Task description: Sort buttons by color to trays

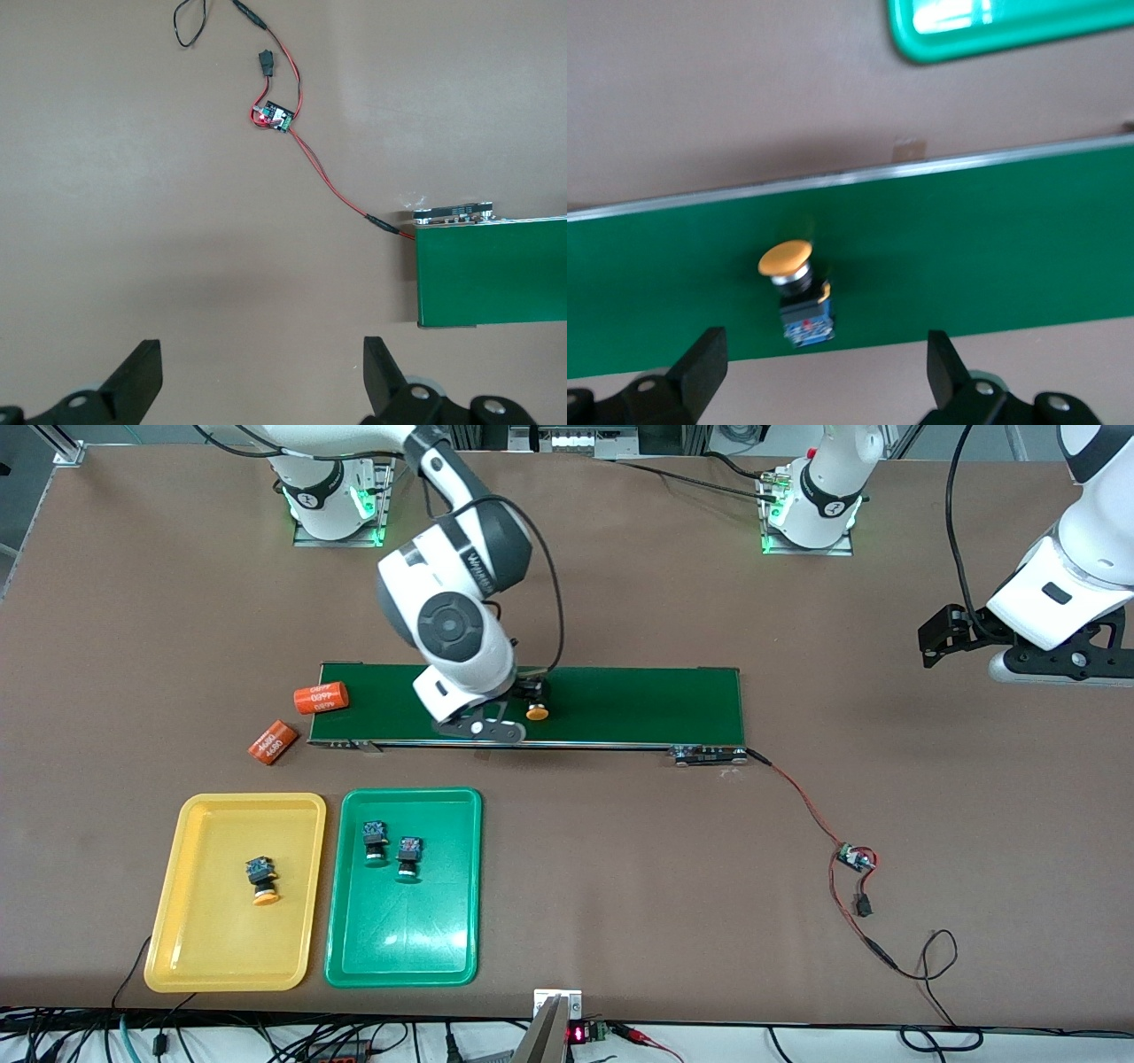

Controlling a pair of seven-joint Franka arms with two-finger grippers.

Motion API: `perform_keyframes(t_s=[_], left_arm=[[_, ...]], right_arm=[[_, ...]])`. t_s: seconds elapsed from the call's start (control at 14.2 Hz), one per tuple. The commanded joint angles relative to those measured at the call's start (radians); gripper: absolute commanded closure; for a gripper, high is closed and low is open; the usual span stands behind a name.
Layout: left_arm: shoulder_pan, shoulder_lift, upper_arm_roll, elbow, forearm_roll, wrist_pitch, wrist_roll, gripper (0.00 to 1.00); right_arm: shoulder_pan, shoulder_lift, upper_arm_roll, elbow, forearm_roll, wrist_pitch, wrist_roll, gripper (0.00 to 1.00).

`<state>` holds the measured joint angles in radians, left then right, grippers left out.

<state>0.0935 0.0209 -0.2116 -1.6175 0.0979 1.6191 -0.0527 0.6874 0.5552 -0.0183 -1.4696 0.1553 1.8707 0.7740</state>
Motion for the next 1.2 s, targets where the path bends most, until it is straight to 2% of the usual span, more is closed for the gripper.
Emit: perform_keyframes(t_s=[0.0,0.49,0.77,0.84,0.99,1.13], left_arm=[[0.003,0.016,0.0,0.031,-0.013,-0.025,0.004,0.0],[0.003,0.014,0.0,0.033,-0.012,-0.068,0.005,0.0],[0.003,0.014,0.001,0.031,-0.012,-0.068,0.005,0.0],[0.003,0.014,0.001,0.033,-0.012,-0.068,0.005,0.0],[0.003,0.014,0.0,0.033,-0.012,-0.07,0.005,0.0],[0.003,0.014,0.0,0.033,-0.012,-0.07,0.005,0.0]], right_arm=[[0.047,0.003,-0.011,-0.067,-0.005,0.063,0.059,0.0],[0.046,0.009,-0.011,-0.185,-0.023,0.192,0.062,0.0],[0.047,0.038,-0.011,-0.186,-0.023,0.203,0.064,0.0],[0.047,0.04,-0.011,-0.186,-0.023,0.202,0.062,0.15],[0.047,0.037,-0.011,-0.189,-0.022,0.202,0.07,0.65],[0.044,0.037,-0.011,-0.187,-0.022,0.196,0.08,0.84]])
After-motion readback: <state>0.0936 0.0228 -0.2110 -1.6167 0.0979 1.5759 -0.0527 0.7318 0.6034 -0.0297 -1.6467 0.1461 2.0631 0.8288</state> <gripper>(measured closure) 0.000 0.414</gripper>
